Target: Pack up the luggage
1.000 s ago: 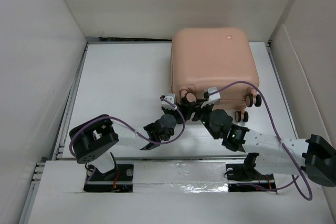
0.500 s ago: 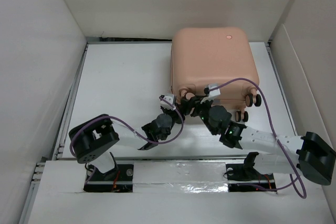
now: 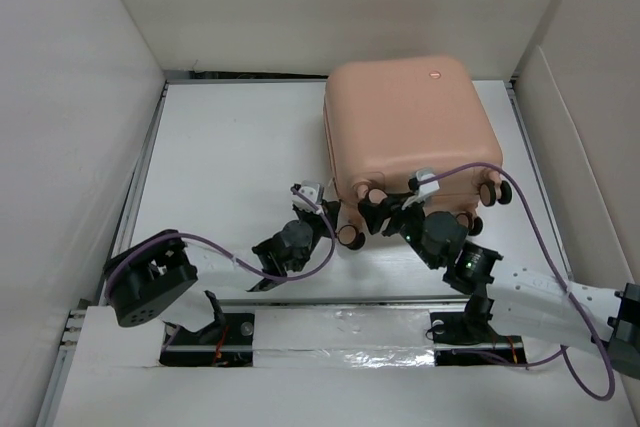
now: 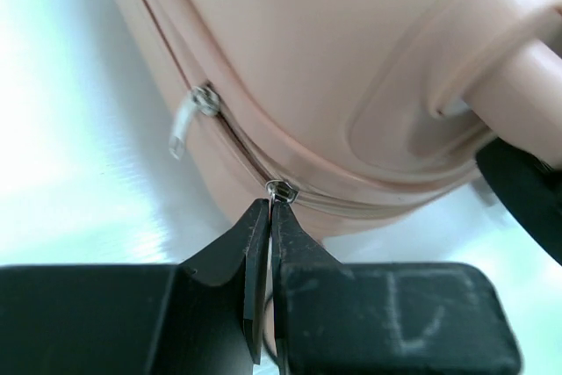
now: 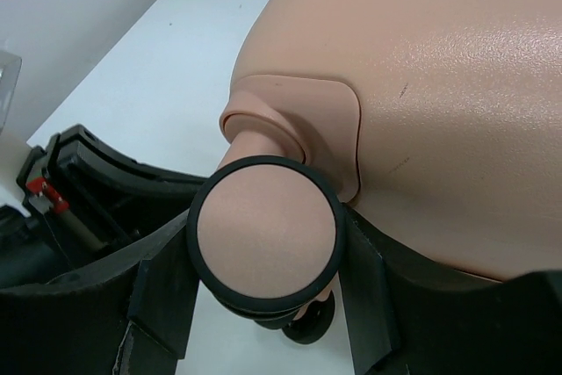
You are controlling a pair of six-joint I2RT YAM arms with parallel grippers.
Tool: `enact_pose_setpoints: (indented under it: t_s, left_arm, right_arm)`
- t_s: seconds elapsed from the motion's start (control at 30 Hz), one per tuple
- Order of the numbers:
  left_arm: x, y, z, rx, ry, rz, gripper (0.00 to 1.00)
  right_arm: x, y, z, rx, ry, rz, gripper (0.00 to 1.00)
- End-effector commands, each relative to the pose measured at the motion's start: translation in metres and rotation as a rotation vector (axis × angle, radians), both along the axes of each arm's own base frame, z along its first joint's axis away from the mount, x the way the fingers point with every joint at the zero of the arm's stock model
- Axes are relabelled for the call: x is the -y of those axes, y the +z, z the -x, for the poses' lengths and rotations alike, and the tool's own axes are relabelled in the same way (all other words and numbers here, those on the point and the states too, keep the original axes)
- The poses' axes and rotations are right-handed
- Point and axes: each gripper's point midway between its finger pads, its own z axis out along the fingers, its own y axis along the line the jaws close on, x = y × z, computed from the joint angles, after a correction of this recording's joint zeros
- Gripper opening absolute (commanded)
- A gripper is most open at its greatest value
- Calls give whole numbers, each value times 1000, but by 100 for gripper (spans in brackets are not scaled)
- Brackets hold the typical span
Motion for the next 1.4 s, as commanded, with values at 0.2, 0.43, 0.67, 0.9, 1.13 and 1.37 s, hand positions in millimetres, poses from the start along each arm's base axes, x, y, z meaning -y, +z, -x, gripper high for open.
enact_pose_setpoints:
  t_s: [0.2,0.43,0.67,0.9,1.13,1.37]
  left_arm:
    - [-77,-2,-38,8,267,-126,0]
    - [-91,17,-86,46,341,-107,0]
    - [-112,28,-93,-24,442,44,5]
    - [-150,75,-57,-41,447,324,85]
    - [-167,159,-7,63,316,553,99]
    - [-182,202,26,91,253,546,99]
  right_arm:
    - [12,26,20,31,59,-53,0]
    - [4,23,36,15,170,-15,0]
    - [-33,16,48,-8,325,8,0]
    - [-98,33,69,20,503,0,0]
    - [-169,39,88,3,619,92,32]
    - [-120,76,73,38,427,106,100]
